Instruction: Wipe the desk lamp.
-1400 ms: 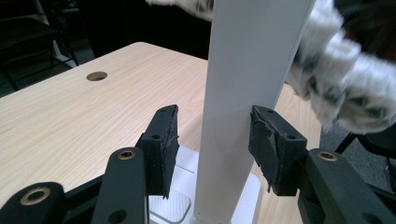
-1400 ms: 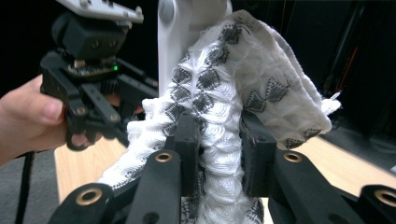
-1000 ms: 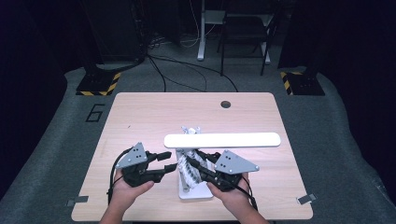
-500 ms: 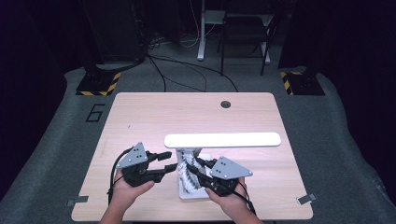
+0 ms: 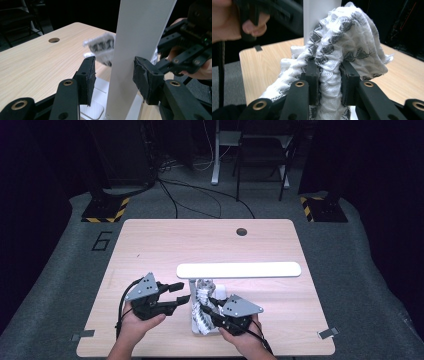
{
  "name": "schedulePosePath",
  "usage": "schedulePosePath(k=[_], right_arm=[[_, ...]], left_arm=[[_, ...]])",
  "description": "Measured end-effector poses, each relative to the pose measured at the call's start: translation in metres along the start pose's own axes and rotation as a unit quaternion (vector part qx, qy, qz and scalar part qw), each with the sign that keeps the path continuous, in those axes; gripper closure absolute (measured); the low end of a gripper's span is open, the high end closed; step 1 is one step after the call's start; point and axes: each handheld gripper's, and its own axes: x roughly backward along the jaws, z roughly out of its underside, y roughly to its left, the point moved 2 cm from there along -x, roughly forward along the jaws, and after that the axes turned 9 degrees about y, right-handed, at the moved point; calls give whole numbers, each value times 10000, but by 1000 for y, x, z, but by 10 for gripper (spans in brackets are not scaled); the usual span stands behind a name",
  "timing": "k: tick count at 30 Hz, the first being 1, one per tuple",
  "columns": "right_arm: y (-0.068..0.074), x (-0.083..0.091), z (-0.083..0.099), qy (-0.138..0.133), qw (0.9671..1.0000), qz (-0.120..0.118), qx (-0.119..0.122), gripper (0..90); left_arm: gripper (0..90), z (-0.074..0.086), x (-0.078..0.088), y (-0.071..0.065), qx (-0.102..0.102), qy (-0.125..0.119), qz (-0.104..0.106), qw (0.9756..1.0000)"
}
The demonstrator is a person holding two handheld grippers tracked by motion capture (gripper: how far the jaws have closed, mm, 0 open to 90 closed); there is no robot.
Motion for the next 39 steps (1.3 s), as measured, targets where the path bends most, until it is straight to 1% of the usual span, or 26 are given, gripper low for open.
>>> schedulePosePath(k=[1,2,3,4,6,7,8,10,11,13,14,16,17,18,21,22,23,24,25,26,29,32,35,37,39], right_arm=[[0,0,0,0,10000,0,0,718],[1,-3,5,95,10000,-17,-1,718],[1,-3,5,95,10000,-17,-1,718],[1,-4,7,162,9999,11,30,718],[1,-8,14,279,9996,-9,14,718],[1,-8,14,279,9996,-9,14,718],[1,-11,19,323,9995,-13,-4,717],[0,-13,21,310,9995,-9,22,718],[-1,-15,24,353,9994,-21,17,718],[-1,-16,25,393,9992,-9,-31,717],[-2,-18,28,390,9992,-19,15,717],[-2,-19,29,424,9991,-20,-11,717],[-3,-20,30,420,9991,-22,15,717],[-3,-23,33,424,9991,-45,-25,717],[-3,-25,38,484,9988,-37,-35,718],[-3,-30,44,584,9983,-55,-40,718],[-3,-32,46,640,9979,-42,-50,717],[-3,-32,46,640,9979,-42,-50,717],[-3,-34,50,707,9975,-43,-55,718],[-3,-41,59,885,9960,-50,-114,717],[-3,-47,68,1076,9941,-55,-144,717],[-5,-49,71,1137,9933,-98,-161,717],[-6,-49,72,1165,9931,-73,-146,718],[-7,-51,75,1238,9920,-79,-222,718],[-8,-54,78,1338,9908,-42,-211,719]], left_arm=[[521,0,0,0,0,0,0,10000],[521,0,0,0,1,-7,-5,10000],[521,0,0,0,1,-7,-5,10000],[521,0,0,0,4,-3,-14,10000],[522,0,0,-1,9,0,-9,10000],[522,0,0,-1,9,0,-9,10000],[521,0,-1,-1,9,-13,-6,10000],[522,0,-1,-1,9,-18,-8,10000],[521,0,-1,-1,2,-4,2,10000],[520,0,-1,-1,14,24,30,10000],[520,0,-1,-1,-1,35,27,10000],[520,0,-1,-1,-4,35,23,10000],[520,0,-1,-2,-3,36,30,10000],[519,0,-1,-1,-4,37,28,10000],[514,0,-1,-1,-8,39,25,10000],[509,0,-1,-1,-6,50,25,10000],[506,2,-2,0,38,55,43,10000],[504,2,-2,0,38,55,43,10000],[504,2,-2,1,12,100,16,9999],[504,3,-3,0,43,93,26,9999],[505,2,-3,0,37,92,16,9999],[504,3,-3,0,36,77,42,10000],[504,3,-3,0,34,75,43,10000],[504,3,-3,1,29,91,51,9999],[502,3,-3,1,30,87,48,9999]])
